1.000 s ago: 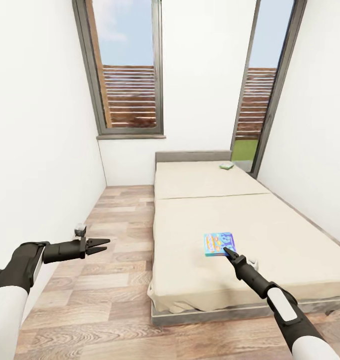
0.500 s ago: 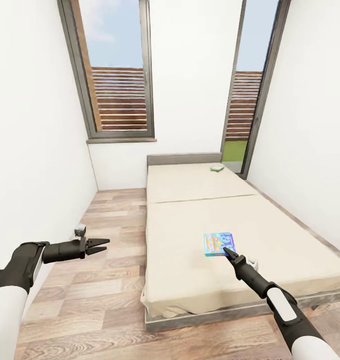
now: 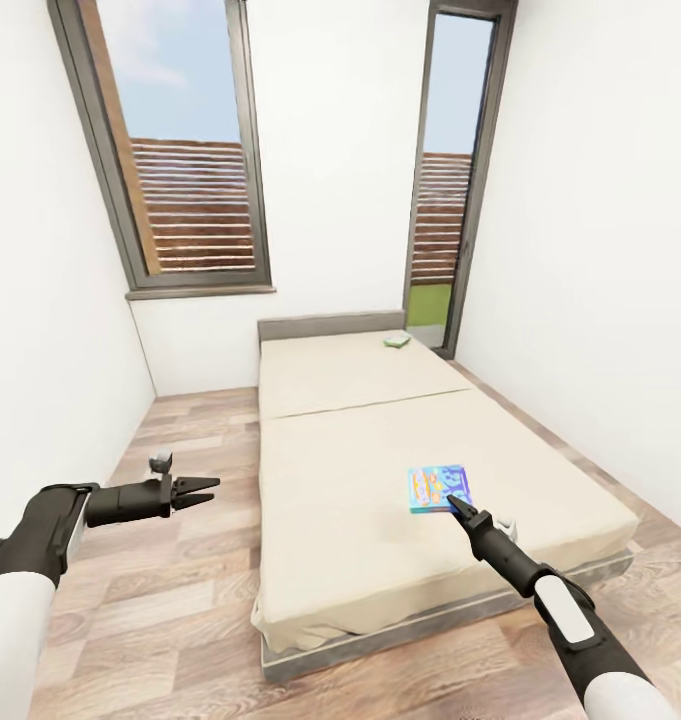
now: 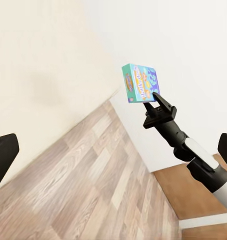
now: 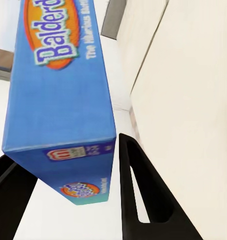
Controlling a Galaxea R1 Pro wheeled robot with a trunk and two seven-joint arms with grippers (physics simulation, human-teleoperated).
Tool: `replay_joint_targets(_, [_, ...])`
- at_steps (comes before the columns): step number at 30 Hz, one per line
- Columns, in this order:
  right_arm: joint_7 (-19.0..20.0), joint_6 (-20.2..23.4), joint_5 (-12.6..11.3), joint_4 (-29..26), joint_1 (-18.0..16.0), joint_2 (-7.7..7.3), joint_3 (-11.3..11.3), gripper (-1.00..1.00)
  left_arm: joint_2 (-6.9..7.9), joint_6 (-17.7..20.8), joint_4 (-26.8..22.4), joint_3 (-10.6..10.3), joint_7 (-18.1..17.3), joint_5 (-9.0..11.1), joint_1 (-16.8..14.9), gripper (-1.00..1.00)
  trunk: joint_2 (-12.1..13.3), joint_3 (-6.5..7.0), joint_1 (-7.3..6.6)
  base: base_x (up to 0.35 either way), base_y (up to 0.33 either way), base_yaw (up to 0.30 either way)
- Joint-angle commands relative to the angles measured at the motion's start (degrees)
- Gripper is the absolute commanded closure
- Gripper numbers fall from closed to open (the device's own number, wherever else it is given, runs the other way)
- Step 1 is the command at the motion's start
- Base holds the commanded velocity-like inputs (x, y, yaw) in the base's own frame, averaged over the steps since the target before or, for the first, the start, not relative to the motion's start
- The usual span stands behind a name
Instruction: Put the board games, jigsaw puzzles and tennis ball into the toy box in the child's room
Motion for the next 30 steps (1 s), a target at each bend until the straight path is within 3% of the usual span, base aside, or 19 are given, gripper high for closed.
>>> replay_joint_targets(1, [0.05,0.48,-0.37,0.06,-0.05,0.00,-0.13,1.00,-0.04,0.58,-0.06,0.17,-0.49,-0.61,-0.03,-1.00,0.39,0.18,-0.23,0.000,0.000,-0.247])
replay_joint_targets(15, [0.36,0.53,-0.41,0.18,0.10,-0.84,-0.21,1.00,0.07,0.46,-0.06,0.07,-0.49,-0.74,-0.03,-1.00,6.00,3.42,-3.31,0.000,0.000,-0.247])
replay_joint_targets(22, [5.03,0.60,-0.41,0.33,0.07,-2.70,-0.22,1.00,0.74,0.47,-0.06,0.06,-0.49,-0.72,-0.03,-1.00,8.81,5.04,-4.84,0.000,0.000,-0.247])
replay_joint_targets(30, [7.30,0.68,-0.63,0.44,0.12,-2.92,-0.22,1.00,0.81,0.42,-0.16,0.13,-0.49,-0.71,-0.03,-1.00,12.02,6.90,-6.60,0.000,0.000,-0.247])
